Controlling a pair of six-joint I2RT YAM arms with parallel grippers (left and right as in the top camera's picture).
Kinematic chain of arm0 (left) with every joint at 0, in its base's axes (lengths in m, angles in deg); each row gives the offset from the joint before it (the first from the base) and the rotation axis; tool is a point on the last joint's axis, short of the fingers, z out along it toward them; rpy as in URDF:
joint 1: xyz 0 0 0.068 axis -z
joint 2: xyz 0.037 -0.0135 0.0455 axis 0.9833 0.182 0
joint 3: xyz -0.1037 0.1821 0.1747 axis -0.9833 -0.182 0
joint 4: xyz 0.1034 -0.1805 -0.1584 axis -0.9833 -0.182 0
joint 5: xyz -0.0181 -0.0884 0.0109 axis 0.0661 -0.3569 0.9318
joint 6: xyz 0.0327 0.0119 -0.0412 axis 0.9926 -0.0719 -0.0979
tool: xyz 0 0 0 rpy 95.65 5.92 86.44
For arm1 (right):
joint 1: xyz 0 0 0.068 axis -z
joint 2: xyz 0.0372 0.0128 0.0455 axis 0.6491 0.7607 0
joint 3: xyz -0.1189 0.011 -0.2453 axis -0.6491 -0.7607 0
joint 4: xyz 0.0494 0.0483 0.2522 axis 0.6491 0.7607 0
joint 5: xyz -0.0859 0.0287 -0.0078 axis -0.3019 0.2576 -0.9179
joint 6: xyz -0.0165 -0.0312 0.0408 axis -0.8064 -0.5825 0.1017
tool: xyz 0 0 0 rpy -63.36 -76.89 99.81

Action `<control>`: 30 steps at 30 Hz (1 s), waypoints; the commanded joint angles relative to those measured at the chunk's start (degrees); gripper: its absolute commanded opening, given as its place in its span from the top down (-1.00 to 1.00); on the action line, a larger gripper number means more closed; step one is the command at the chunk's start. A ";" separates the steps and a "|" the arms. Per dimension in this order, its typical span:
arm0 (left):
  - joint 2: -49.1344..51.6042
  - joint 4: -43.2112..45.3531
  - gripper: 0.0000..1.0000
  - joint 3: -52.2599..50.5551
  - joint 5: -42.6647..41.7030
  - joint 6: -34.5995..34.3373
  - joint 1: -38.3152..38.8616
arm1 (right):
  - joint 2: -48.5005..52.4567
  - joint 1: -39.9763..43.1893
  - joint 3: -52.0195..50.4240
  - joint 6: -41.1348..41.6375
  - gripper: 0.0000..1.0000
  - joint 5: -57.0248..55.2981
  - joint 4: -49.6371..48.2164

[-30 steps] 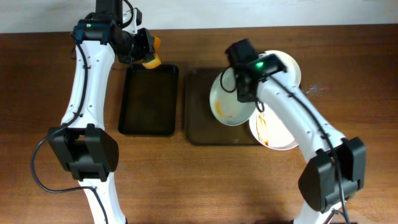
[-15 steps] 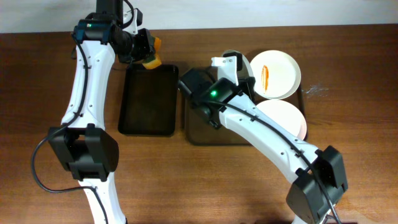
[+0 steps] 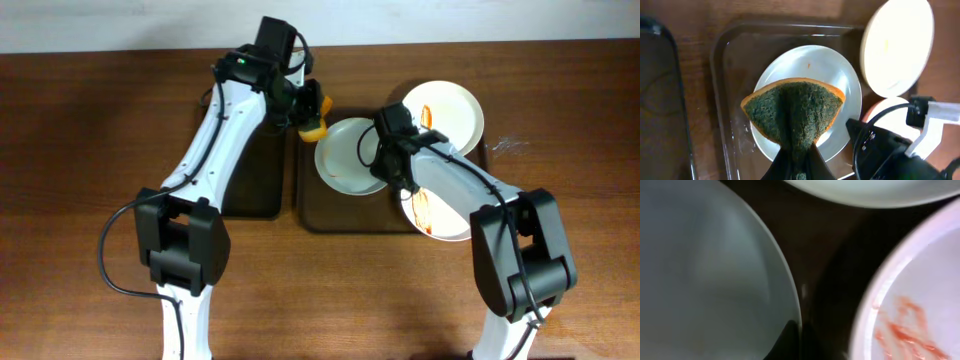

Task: Clean dirty plates on tray and stack at the side
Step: 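Scrub the plate again with the sponge while the right gripper holds it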

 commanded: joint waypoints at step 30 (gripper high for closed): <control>18.21 -1.95 1.00 -7.04 44.28 -33.66 16.55 | 0.44 1.38 -4.17 -1.27 0.92 7.06 -5.90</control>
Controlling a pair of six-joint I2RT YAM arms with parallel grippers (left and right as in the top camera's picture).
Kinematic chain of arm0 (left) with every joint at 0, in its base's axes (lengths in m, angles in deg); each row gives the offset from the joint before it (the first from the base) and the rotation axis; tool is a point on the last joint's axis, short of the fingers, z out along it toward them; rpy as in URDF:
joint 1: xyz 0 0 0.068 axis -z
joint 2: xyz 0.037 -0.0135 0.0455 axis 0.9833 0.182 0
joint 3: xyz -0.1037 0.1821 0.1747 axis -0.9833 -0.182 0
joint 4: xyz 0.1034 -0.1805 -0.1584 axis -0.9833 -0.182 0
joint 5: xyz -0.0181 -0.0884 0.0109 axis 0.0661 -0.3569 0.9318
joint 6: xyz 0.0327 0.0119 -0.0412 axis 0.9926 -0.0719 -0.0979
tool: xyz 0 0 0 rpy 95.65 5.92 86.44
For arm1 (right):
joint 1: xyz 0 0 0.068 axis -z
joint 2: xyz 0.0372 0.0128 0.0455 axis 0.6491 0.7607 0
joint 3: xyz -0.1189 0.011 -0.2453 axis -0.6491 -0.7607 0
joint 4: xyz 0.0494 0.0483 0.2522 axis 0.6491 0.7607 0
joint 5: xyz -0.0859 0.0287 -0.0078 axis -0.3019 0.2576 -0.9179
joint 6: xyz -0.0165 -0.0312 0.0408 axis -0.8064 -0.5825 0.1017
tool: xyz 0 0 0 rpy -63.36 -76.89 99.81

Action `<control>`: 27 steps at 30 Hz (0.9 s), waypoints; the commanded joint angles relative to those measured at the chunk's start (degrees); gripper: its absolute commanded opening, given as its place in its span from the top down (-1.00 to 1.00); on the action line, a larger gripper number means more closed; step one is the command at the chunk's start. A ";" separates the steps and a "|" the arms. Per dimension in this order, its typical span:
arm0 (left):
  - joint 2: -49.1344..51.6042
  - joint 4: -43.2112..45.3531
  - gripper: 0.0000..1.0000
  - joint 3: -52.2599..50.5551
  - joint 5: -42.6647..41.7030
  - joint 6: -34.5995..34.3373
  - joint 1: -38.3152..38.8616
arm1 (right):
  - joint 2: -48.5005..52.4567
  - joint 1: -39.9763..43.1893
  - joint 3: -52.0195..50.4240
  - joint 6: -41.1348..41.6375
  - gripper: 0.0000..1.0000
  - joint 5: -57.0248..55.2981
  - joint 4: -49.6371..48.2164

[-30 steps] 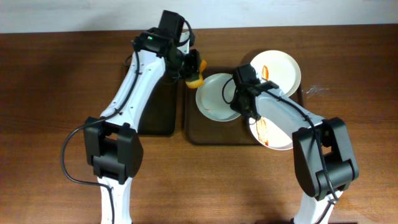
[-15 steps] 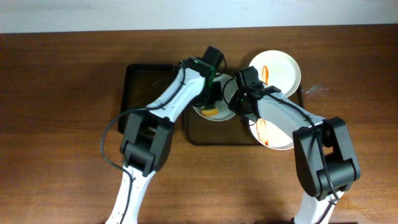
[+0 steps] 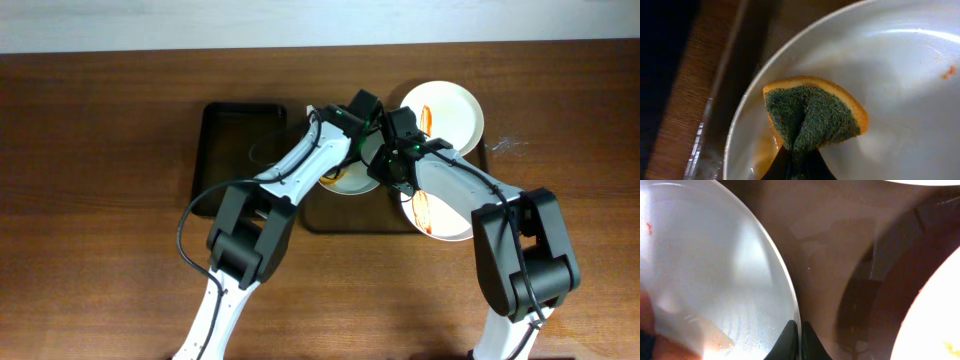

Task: Clean dirty plates on tray and stack at the side
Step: 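Scrub the plate again with the sponge while the right gripper holds it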

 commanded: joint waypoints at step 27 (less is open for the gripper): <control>3.43 1.07 1.00 -2.69 -42.12 23.93 -3.19 | 0.66 0.15 -1.75 -2.40 0.92 1.27 -1.01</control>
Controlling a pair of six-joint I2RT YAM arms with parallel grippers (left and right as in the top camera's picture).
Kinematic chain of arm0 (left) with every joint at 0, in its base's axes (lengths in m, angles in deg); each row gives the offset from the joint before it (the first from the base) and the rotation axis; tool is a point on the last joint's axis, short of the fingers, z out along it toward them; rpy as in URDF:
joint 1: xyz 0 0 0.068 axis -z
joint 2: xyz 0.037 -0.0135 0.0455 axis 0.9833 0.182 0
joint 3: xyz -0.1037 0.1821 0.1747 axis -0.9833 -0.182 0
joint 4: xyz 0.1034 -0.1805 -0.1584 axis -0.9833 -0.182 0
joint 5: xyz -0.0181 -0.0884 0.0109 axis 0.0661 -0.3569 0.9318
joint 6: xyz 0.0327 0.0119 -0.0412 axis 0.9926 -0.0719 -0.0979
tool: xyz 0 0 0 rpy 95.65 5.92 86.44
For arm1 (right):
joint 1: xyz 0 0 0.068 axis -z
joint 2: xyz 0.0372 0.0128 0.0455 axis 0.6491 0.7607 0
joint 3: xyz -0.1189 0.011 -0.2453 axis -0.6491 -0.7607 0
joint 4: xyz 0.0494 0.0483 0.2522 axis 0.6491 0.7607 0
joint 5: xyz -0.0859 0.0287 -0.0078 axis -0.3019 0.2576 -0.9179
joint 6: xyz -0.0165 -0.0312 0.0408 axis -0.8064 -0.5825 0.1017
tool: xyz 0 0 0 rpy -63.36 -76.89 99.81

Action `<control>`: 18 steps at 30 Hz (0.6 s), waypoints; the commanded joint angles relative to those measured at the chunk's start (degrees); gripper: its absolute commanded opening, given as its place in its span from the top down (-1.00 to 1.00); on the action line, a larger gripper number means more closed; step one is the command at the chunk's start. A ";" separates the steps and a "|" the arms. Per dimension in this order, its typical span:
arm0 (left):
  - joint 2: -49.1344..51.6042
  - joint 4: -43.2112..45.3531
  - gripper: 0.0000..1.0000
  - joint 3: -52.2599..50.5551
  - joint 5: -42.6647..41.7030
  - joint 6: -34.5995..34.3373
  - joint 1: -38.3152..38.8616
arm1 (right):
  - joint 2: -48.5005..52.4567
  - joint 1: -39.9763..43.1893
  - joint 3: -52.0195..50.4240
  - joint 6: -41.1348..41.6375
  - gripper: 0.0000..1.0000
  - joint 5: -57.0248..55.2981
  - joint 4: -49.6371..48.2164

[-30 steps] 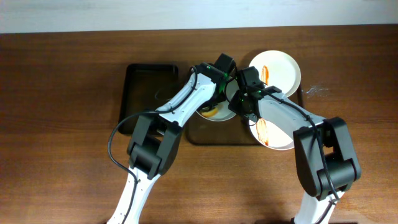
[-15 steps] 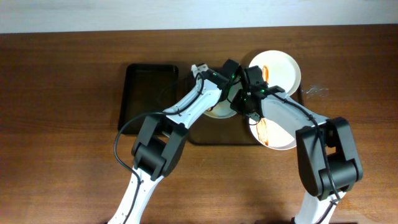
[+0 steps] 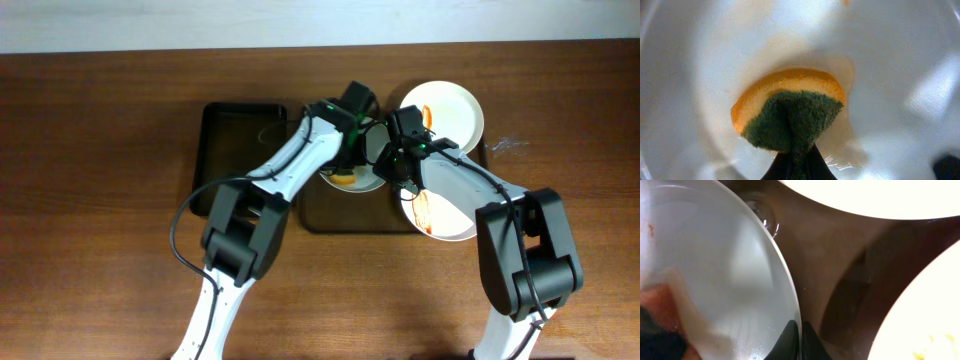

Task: Clean dirty plates on tray and stack at the side
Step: 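Scrub the plate again with the sponge while the right gripper holds it, then carry the cleaned plate with the right gripper to the table's right side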

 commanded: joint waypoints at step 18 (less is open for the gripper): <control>-1.86 -4.68 1.00 -0.83 -5.44 4.63 -6.82 | 0.87 -1.25 -1.29 -3.06 0.92 3.48 -0.61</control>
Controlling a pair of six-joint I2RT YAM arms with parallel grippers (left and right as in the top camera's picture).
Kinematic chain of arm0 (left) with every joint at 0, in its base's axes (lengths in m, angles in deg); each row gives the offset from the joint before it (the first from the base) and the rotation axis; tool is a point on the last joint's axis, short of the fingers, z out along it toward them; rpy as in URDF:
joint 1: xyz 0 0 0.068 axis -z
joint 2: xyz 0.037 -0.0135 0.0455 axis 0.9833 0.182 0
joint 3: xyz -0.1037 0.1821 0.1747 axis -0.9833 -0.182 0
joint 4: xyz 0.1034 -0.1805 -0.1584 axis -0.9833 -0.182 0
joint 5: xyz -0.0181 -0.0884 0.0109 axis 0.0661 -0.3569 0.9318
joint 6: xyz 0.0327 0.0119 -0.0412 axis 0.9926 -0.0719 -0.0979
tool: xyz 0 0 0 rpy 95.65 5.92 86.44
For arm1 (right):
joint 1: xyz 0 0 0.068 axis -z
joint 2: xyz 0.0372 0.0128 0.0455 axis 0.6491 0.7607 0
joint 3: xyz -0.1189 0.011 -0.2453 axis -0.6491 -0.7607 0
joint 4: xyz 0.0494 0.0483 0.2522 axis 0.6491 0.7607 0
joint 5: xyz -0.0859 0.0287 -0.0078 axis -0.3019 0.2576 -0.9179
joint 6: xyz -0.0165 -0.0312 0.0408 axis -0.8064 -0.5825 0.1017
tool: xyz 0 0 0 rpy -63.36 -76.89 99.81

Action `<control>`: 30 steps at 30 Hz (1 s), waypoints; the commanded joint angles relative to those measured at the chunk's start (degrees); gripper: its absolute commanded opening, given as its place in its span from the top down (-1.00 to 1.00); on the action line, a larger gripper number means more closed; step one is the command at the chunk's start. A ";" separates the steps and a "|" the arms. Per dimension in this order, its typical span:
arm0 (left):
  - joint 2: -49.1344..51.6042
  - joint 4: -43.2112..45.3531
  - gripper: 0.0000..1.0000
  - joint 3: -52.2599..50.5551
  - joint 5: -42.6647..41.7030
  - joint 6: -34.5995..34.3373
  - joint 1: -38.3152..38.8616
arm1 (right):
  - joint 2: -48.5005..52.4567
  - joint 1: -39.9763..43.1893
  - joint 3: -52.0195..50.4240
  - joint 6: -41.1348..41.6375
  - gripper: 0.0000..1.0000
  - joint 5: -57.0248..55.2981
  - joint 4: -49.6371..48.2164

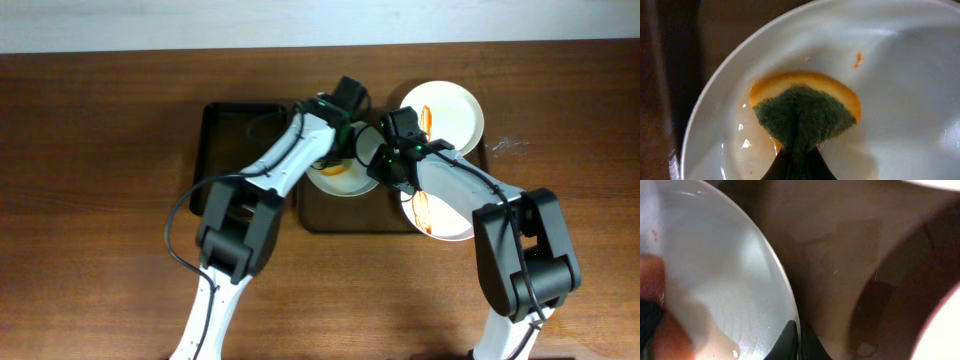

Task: Clean dirty plates on tray and stack at the side
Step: 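Carry the cleaned plate with the right gripper to the table's right side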

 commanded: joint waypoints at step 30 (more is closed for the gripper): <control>-18.01 -11.80 1.00 6.47 -26.23 9.27 -22.77 | -11.23 -28.00 16.35 -25.73 0.92 -77.35 29.86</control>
